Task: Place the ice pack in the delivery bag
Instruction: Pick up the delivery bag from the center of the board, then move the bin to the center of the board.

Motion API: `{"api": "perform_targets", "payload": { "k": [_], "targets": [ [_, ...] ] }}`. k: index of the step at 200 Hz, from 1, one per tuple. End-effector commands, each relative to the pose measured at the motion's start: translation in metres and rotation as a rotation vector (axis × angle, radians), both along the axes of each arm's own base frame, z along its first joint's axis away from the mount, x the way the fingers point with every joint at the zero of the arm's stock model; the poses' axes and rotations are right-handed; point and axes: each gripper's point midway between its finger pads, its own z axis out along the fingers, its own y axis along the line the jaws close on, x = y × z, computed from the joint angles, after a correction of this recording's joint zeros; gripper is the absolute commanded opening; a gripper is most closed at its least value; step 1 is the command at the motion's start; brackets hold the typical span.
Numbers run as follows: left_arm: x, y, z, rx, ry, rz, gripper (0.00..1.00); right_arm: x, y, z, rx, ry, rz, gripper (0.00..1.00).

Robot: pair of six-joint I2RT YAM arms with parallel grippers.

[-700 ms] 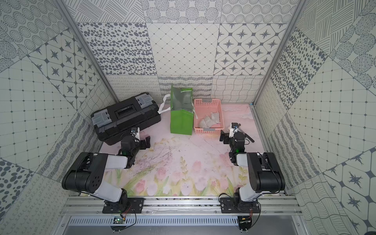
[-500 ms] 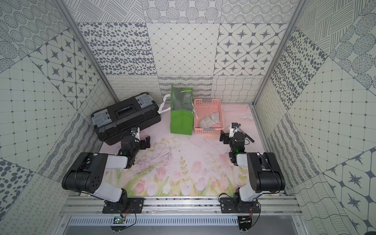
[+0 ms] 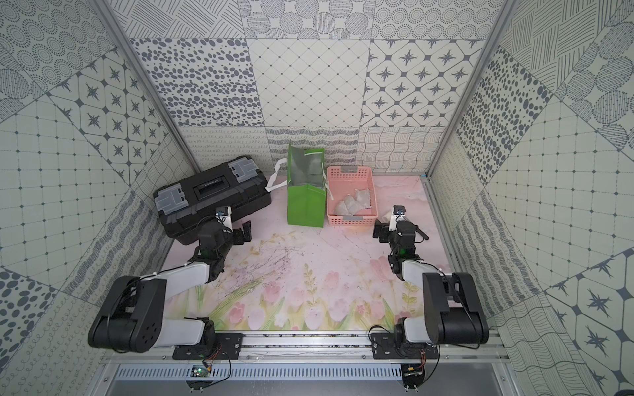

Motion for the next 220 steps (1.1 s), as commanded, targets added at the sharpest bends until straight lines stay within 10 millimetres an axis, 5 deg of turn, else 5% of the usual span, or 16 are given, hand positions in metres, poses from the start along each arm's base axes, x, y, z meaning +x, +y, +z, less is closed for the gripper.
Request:
{"api": "perform_targets", "payload": {
  "k": [1, 52, 78, 117, 169, 220],
  "targets": [
    [-0.038, -0.013, 0.045, -0.171, 0.118, 0.061, 1.0, -0.013, -0.013, 0.029, -0.016, 0.028, -0.058, 0.98],
    [-0.082, -0.085, 0.129, -0.367, 0.27, -0.058, 1.0, -0.032, -0.005, 0.081, 0.106, 0.144, -0.016, 0.98],
    [-0.071, -0.113, 0.158, -0.352, 0.386, -0.021, 1.0, -0.024, -0.004, 0.089, 0.196, 0.23, -0.017, 0.98],
    [-0.031, -0.188, 0.203, -0.298, 0.44, -0.131, 1.0, -0.002, 0.004, 0.088, 0.271, 0.289, 0.006, 0.98],
    [0.037, -0.215, 0.203, -0.093, 0.407, -0.089, 0.99, 0.027, 0.02, 0.079, 0.371, 0.352, 0.047, 0.98],
    [0.09, -0.204, 0.155, 0.031, 0.428, 0.025, 0.92, 0.026, 0.024, 0.063, 0.368, 0.408, 0.047, 0.98]
  ]
}}
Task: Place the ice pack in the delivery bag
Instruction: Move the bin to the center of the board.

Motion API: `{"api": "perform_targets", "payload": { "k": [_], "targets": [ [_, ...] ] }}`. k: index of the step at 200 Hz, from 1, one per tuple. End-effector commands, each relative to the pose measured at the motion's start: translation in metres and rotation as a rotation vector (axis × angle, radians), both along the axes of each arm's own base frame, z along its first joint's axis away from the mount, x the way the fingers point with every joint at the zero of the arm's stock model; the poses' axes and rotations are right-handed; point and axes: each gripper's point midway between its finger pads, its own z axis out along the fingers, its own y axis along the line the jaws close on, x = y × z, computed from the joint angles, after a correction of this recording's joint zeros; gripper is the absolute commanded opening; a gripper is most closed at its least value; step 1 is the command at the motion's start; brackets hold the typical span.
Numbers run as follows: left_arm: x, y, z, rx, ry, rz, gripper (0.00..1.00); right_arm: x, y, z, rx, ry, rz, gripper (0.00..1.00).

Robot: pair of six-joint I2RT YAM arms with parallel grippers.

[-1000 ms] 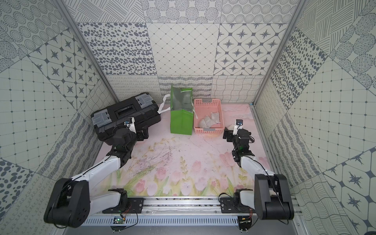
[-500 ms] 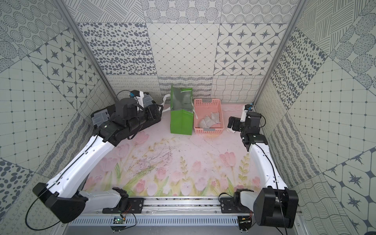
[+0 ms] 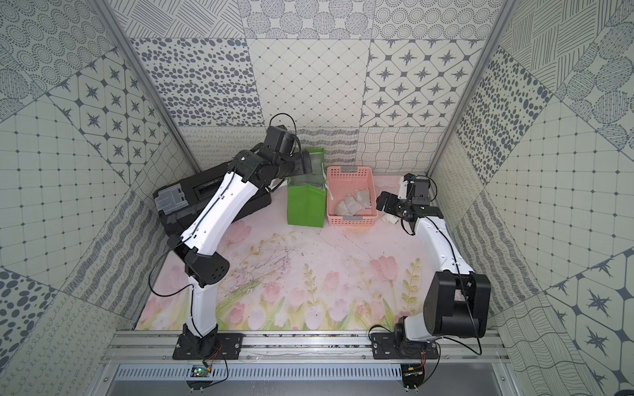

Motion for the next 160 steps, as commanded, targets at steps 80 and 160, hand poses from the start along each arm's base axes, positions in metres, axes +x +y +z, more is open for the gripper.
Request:
{"api": "perform_targets", "payload": {
  "k": [80, 160],
  "targets": [
    [0.029, 0.055, -0.074, 0.227, 0.16, 0.101, 0.41, -0.01, 0.009, -0.023, 0.014, 0.073, 0.044, 0.98],
    [0.016, 0.049, -0.062, 0.163, 0.169, 0.041, 0.0, 0.035, 0.02, -0.048, 0.005, 0.14, 0.114, 0.92]
  ]
}}
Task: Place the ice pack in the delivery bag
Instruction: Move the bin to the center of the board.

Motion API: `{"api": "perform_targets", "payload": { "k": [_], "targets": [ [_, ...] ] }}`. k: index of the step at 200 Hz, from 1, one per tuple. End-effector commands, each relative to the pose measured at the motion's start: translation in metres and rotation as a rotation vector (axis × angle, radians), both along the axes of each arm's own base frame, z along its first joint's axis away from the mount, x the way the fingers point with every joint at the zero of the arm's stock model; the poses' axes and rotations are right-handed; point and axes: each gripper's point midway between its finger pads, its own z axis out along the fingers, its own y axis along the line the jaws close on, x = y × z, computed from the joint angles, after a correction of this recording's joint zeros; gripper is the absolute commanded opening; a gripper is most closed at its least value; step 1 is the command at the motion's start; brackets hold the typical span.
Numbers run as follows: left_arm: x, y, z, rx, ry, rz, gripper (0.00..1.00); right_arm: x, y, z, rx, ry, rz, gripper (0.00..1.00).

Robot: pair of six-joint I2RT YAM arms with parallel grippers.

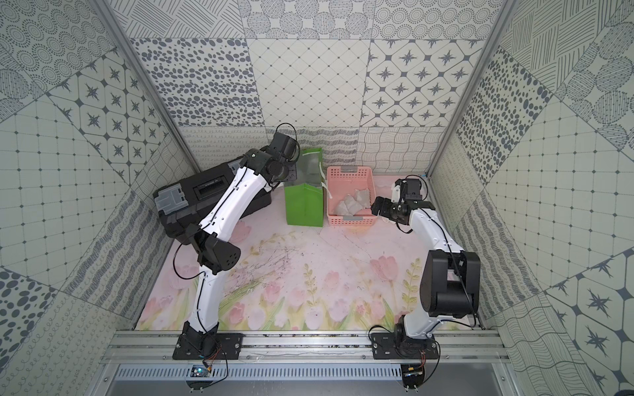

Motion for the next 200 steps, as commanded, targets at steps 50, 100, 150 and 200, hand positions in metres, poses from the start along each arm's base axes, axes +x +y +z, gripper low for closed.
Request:
{"api": "perform_targets", "payload": {
  "k": [50, 100, 150, 200],
  "targets": [
    [-0.035, -0.017, 0.026, -0.178, 0.02, -0.104, 0.0, 0.063, -0.002, -0.022, -0.05, 0.006, 0.023, 0.75],
    [-0.062, -0.025, 0.044, -0.254, -0.023, -0.165, 0.0, 0.069, 0.009, -0.039, -0.031, 0.034, 0.069, 0.49],
    [-0.099, -0.019, 0.057, -0.313, -0.078, -0.21, 0.0, 0.043, 0.013, -0.055, -0.033, 0.091, 0.083, 0.13],
    [-0.138, -0.009, 0.068, -0.383, -0.158, -0.243, 0.0, -0.016, 0.002, -0.052, -0.097, 0.138, 0.066, 0.01]
  ]
}}
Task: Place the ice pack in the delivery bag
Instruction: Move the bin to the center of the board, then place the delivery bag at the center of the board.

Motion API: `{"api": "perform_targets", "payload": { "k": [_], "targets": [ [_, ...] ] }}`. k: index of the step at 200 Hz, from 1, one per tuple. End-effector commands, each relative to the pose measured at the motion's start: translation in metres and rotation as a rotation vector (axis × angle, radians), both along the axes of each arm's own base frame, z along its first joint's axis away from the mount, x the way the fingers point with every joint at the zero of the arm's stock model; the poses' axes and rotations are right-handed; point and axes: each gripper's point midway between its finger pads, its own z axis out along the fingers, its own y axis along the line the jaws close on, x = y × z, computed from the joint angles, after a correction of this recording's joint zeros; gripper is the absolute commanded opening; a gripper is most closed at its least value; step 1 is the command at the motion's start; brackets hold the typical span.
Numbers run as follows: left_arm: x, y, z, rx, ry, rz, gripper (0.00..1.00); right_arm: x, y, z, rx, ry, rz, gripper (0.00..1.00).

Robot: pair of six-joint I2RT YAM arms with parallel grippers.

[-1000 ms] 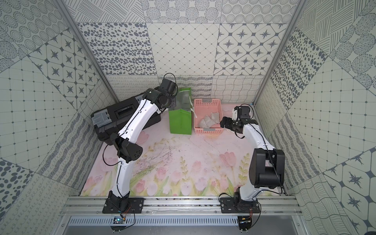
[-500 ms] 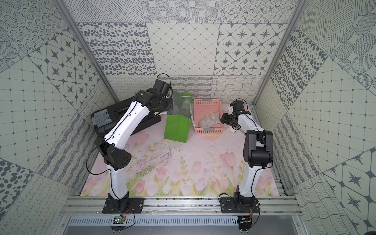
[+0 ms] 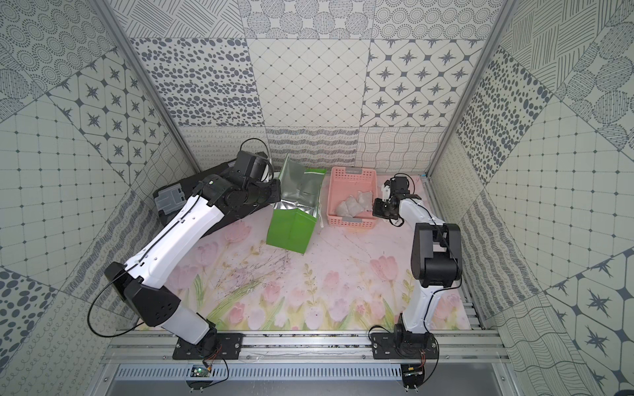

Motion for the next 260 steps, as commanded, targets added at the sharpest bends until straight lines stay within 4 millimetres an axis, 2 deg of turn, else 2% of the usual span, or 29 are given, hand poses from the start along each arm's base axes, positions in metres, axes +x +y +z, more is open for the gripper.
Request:
{"api": "perform_targets", "payload": {
  "k": [1, 30, 55, 68, 84, 94, 116, 143, 208, 238, 260],
  "targets": [
    [-0.012, -0.012, 0.027, -0.135, -0.129, -0.049, 0.0, -0.042, -0.005, 0.004, -0.041, 0.052, -0.004, 0.01],
    [-0.029, -0.015, 0.02, -0.162, -0.121, -0.083, 0.0, -0.096, -0.006, -0.002, -0.047, 0.11, -0.013, 0.01],
    [-0.041, -0.017, 0.015, -0.182, -0.103, -0.095, 0.0, -0.135, -0.005, -0.009, -0.031, 0.149, -0.033, 0.06],
    [-0.046, -0.02, 0.015, -0.204, -0.101, -0.101, 0.0, -0.147, -0.007, -0.004, -0.038, 0.156, -0.04, 0.19],
    [-0.051, -0.023, 0.017, -0.236, -0.094, -0.101, 0.0, -0.154, -0.008, 0.013, -0.063, 0.141, -0.033, 0.34],
    [-0.055, -0.025, 0.019, -0.26, -0.081, -0.099, 0.0, -0.154, -0.008, 0.028, -0.091, 0.12, -0.024, 0.43],
    [-0.064, -0.03, 0.022, -0.334, -0.047, -0.09, 0.0, -0.152, 0.001, 0.057, -0.134, 0.069, 0.015, 0.54],
    [-0.07, -0.03, 0.016, -0.407, -0.009, -0.054, 0.0, -0.146, 0.031, 0.062, -0.134, 0.06, 0.095, 0.63],
    [-0.08, -0.007, -0.021, -0.38, 0.026, 0.055, 0.0, -0.108, 0.112, 0.016, -0.083, 0.12, 0.268, 0.72],
    [-0.083, 0.001, -0.034, -0.372, 0.037, 0.096, 0.0, -0.097, 0.134, -0.01, -0.082, 0.166, 0.311, 0.75],
    [-0.084, 0.005, -0.04, -0.352, 0.042, 0.111, 0.0, -0.094, 0.138, -0.03, -0.09, 0.209, 0.31, 0.77]
  ]
}}
